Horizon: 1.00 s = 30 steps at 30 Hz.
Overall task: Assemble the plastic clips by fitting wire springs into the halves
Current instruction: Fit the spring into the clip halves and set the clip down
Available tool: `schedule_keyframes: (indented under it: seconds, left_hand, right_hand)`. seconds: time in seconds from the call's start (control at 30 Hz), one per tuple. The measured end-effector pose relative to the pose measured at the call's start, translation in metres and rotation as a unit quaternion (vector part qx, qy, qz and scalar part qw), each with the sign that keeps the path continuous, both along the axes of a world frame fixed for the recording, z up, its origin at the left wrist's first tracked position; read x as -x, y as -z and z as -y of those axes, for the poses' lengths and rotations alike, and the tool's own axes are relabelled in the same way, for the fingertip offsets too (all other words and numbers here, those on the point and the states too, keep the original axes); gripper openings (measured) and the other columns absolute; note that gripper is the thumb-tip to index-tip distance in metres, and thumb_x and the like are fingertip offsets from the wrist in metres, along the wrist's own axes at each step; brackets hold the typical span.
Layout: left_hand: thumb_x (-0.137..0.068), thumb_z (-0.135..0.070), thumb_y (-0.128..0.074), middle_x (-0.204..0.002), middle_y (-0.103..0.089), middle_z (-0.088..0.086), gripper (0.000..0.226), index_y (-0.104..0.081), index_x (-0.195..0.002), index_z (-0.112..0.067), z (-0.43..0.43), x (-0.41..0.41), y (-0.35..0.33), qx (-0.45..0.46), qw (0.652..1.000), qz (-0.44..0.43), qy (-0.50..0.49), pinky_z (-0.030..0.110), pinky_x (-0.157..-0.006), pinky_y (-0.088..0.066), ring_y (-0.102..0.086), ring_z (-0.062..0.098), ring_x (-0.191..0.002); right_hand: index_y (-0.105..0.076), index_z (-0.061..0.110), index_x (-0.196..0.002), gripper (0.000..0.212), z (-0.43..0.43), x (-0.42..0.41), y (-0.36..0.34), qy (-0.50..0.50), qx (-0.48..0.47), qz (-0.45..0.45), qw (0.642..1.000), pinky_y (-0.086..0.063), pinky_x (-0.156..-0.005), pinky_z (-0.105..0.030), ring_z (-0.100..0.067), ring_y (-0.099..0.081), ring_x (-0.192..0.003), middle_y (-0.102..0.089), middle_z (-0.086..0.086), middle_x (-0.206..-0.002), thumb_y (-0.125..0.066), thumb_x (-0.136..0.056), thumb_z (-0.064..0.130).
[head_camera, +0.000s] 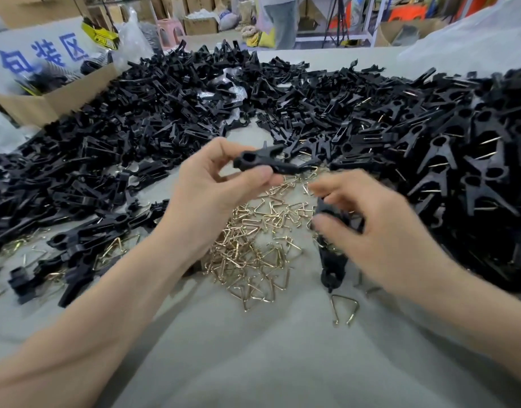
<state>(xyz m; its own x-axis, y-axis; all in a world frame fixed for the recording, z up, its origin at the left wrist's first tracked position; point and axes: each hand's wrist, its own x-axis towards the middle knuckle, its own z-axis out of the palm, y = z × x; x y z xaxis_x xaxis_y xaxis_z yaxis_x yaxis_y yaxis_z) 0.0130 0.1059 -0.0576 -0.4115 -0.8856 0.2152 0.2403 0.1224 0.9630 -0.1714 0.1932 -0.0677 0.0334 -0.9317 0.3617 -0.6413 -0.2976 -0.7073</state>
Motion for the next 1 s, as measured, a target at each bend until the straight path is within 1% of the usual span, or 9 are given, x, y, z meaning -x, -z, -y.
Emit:
schedule_keyframes:
  seconds: [0.1,0.2,0.37,0.47,0.53,0.63,0.7,0.93,1.0]
  left_hand:
    - [-0.059,-0.015,-0.079,-0.083,-0.073,0.007,0.034,-0.061,-0.087,-0.007,0.006,-0.003,-0.002,-0.009,0.998,-0.043,-0.037,0.025,-0.076,-0.057,-0.073,0.023,-0.079]
    - [-0.059,-0.014,-0.080,-0.082,-0.073,0.006,0.034,-0.062,-0.087,-0.008,0.008,-0.002,-0.001,-0.004,0.998,-0.047,-0.040,0.026,-0.077,-0.057,-0.073,0.023,-0.080]
    - [-0.065,-0.010,-0.076,-0.082,-0.074,0.004,0.031,-0.060,-0.091,-0.007,0.005,0.001,0.002,0.016,0.999,-0.033,-0.024,0.027,-0.076,-0.057,-0.073,0.023,-0.080]
    - [-0.063,-0.017,-0.079,-0.088,-0.074,0.001,0.035,-0.060,-0.092,-0.011,0.000,0.004,0.003,0.043,0.999,-0.008,-0.011,0.024,-0.073,-0.057,-0.074,0.024,-0.082]
    - [-0.064,-0.017,-0.078,-0.094,-0.074,-0.002,0.031,-0.062,-0.090,-0.015,-0.003,0.007,0.005,0.067,0.998,0.007,0.003,0.025,-0.073,-0.057,-0.074,0.025,-0.081]
    - [-0.065,-0.013,-0.077,-0.098,-0.072,-0.007,0.025,-0.062,-0.085,-0.017,-0.008,0.011,0.006,0.085,0.996,0.007,0.023,0.027,-0.073,-0.058,-0.073,0.023,-0.079]
    - [-0.066,-0.010,-0.077,-0.098,-0.071,-0.006,0.024,-0.060,-0.084,-0.015,-0.011,0.013,0.007,0.102,0.994,0.020,0.036,0.033,-0.074,-0.060,-0.073,0.022,-0.078]
    - [-0.066,-0.011,-0.078,-0.098,-0.071,-0.008,0.025,-0.059,-0.082,-0.016,-0.014,0.017,0.009,0.121,0.990,0.055,0.037,0.030,-0.075,-0.058,-0.069,0.014,-0.080]
    - [-0.067,-0.008,-0.077,-0.098,-0.071,-0.009,0.025,-0.058,-0.081,-0.015,-0.014,0.017,0.010,0.116,0.991,0.054,0.036,0.037,-0.078,-0.059,-0.070,0.016,-0.081]
  right_hand:
    - [-0.070,0.034,-0.096,0.015,-0.004,-0.009,0.009,-0.102,-0.002,-0.190,0.977,-0.039,-0.096,-0.034,-0.018,-0.048,-0.104,-0.063,0.004,-0.102,-0.071,-0.084,0.028]
    - [-0.077,0.021,-0.093,0.018,-0.002,-0.011,0.008,-0.114,0.022,-0.227,0.967,-0.048,-0.080,-0.048,-0.024,-0.055,-0.093,-0.067,0.004,-0.090,-0.068,-0.081,0.030]
    - [-0.073,0.011,-0.078,0.012,-0.004,-0.014,0.010,-0.098,0.119,-0.299,0.942,-0.052,-0.068,-0.039,-0.024,-0.058,-0.081,-0.064,-0.002,-0.085,-0.066,-0.083,0.018]
    - [-0.072,0.007,-0.083,0.007,-0.003,-0.010,0.006,-0.051,0.117,-0.177,0.976,-0.051,-0.069,-0.031,-0.017,-0.059,-0.076,-0.063,-0.002,-0.084,-0.068,-0.086,0.011]
    - [-0.073,0.014,-0.082,0.005,0.000,-0.004,-0.001,0.026,0.071,0.018,0.997,-0.049,-0.066,-0.019,-0.008,-0.061,-0.068,-0.066,0.005,-0.074,-0.069,-0.085,0.014]
    - [-0.075,0.015,-0.075,0.007,0.007,0.006,-0.012,0.050,-0.041,0.340,0.938,-0.050,-0.056,-0.018,-0.009,-0.061,-0.058,-0.070,-0.002,-0.070,-0.070,-0.075,0.020]
    - [-0.075,0.013,-0.071,0.012,0.009,0.009,-0.016,0.042,-0.080,0.446,0.891,-0.050,-0.054,-0.018,-0.010,-0.060,-0.056,-0.070,-0.002,-0.070,-0.066,-0.069,0.020]
    - [-0.076,0.016,-0.065,0.014,0.007,0.000,-0.013,0.011,-0.148,0.474,0.868,-0.048,-0.051,-0.018,-0.007,-0.055,-0.052,-0.067,0.001,-0.067,-0.064,-0.068,0.024]
    - [-0.076,0.015,-0.065,0.014,0.007,0.000,-0.013,0.011,-0.152,0.480,0.864,-0.048,-0.051,-0.018,-0.007,-0.054,-0.053,-0.066,0.000,-0.067,-0.065,-0.068,0.024]
